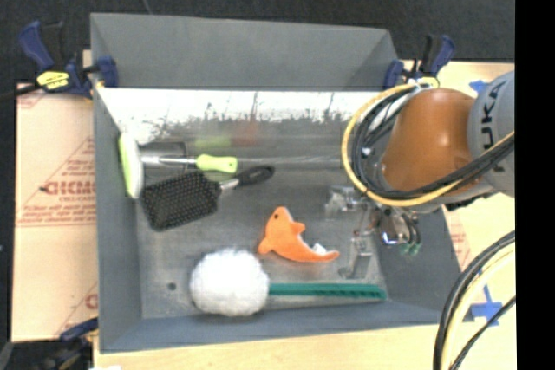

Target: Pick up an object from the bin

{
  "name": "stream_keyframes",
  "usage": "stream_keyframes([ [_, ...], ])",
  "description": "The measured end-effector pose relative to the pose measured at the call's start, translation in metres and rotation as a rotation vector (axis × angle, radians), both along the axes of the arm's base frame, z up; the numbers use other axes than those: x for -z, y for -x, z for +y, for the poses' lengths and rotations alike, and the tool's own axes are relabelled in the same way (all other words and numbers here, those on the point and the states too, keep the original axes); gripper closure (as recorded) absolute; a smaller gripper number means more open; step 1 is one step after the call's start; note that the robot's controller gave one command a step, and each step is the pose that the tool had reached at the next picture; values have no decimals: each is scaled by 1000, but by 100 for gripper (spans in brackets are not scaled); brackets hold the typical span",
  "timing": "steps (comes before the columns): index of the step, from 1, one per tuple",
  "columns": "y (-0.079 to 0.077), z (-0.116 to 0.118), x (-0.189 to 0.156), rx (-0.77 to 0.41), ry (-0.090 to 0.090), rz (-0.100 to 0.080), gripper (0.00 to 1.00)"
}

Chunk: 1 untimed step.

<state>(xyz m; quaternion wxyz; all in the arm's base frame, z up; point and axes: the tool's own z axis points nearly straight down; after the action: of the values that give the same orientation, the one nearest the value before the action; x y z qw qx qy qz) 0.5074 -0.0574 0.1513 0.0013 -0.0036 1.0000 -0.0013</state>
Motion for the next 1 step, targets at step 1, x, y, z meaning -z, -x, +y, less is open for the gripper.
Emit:
stream_keyframes([
  [1, 0, 33, 82, -236, 1, 4, 0],
])
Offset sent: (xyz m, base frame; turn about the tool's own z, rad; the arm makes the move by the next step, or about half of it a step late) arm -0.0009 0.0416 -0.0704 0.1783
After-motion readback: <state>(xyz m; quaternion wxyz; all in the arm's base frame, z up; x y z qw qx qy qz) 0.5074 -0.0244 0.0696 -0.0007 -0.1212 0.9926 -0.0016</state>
